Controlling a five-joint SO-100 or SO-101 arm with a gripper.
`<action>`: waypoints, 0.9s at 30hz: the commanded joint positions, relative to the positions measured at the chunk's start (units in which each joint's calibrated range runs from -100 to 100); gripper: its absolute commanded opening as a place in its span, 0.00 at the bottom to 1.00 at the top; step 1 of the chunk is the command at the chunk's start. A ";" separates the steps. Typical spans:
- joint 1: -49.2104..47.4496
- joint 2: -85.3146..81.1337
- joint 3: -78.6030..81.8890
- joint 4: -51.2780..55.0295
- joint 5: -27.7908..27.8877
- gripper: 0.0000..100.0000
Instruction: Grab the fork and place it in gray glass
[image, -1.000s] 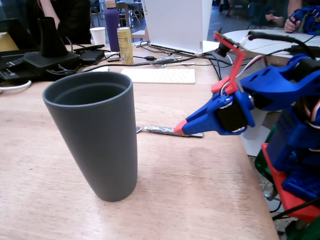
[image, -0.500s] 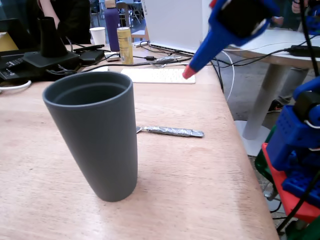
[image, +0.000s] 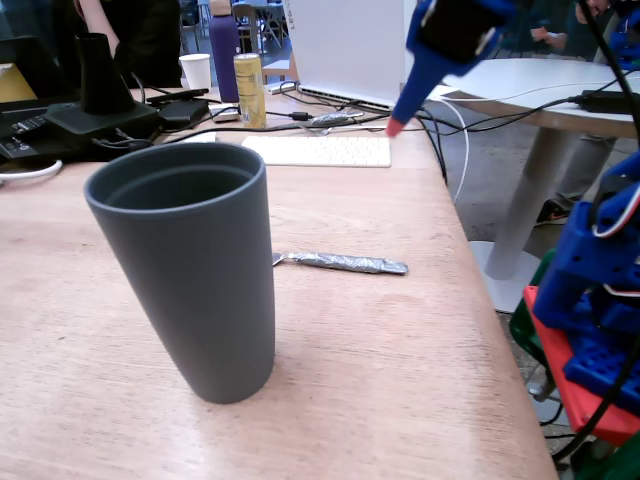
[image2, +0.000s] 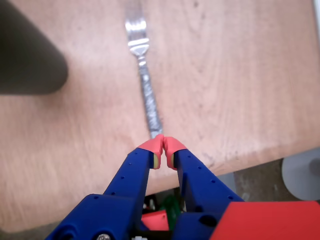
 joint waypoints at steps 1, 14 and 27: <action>2.18 0.76 -9.72 0.21 0.34 0.00; -0.19 13.45 -10.00 -1.02 3.08 0.00; -7.46 34.46 -17.46 -11.69 3.03 0.00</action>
